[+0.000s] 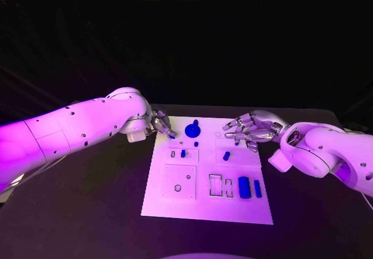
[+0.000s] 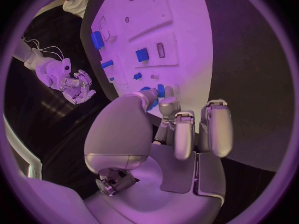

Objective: Assemble the parts on the task board

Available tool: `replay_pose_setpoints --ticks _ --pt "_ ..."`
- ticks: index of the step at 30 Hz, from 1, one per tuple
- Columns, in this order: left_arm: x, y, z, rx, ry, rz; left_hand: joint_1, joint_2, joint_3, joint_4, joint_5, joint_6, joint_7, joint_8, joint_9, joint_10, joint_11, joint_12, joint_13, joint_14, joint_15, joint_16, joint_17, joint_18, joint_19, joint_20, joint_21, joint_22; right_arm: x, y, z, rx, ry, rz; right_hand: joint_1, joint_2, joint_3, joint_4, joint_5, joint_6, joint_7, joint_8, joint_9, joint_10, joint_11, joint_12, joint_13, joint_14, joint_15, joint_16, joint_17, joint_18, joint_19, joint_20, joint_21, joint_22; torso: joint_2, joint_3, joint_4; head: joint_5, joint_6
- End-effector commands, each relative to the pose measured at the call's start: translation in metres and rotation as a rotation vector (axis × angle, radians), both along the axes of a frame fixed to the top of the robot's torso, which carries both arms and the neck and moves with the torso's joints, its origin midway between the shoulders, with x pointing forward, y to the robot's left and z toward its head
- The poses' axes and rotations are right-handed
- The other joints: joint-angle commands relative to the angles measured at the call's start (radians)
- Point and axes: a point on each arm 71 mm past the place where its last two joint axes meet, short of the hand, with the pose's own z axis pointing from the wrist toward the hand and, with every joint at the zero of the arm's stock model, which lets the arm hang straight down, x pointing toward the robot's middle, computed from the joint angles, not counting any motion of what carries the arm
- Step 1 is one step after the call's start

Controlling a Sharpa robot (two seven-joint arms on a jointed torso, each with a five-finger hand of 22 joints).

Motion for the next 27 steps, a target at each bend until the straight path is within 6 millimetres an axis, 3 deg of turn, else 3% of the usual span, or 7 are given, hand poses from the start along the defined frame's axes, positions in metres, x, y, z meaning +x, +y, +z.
replay_pose_setpoints --ticks 1,22,27 --pt "-0.005 -0.004 0.002 -0.032 -0.060 -0.013 -0.010 -0.003 0.135 -0.130 0.004 0.003 -0.007 0.008 0.000 0.009 -0.001 0.006 0.003 0.107 -0.003 0.002 0.263 -0.007 0.029 -0.001 0.004 0.130 0.000 0.000 -0.001 -0.004 0.000 0.009 -0.005 0.003 -0.005 0.004 0.004 -0.006 -0.001 0.005 0.001 -0.008 0.001 0.004 -0.001 -0.005 0.000 -0.006 -0.001 0.019 -0.006 -0.002 -0.006 -0.001 -0.001 0.0001 0.0000 0.002 -0.003" --pt "-0.030 -0.006 -0.024 0.055 0.045 -0.098 -0.047 -0.014 0.139 -0.124 0.002 0.022 -0.017 0.022 -0.002 0.032 -0.009 0.017 0.015 0.107 -0.009 0.002 0.263 -0.008 0.031 -0.007 0.005 0.132 0.000 0.000 -0.001 -0.008 -0.004 0.006 -0.005 0.004 -0.006 0.005 0.005 -0.007 -0.001 0.006 0.001 -0.008 0.001 0.005 -0.002 -0.004 0.000 -0.003 0.003 0.019 -0.005 -0.002 -0.006 0.001 0.000 0.0003 -0.0027 0.009 -0.008" --pt "-0.033 -0.006 -0.030 0.065 0.067 -0.107 -0.056 -0.013 0.135 -0.119 0.002 0.025 -0.019 0.025 -0.003 0.034 -0.010 0.017 0.014 0.107 -0.011 0.002 0.263 -0.009 0.033 -0.009 0.008 0.135 0.000 0.000 -0.001 -0.008 -0.004 0.006 -0.006 0.005 -0.006 0.006 0.005 -0.007 -0.001 0.006 0.002 -0.008 0.002 0.005 -0.002 -0.004 0.000 -0.003 0.003 0.019 -0.005 -0.002 -0.006 0.001 0.000 -0.0004 -0.0018 0.004 -0.012"
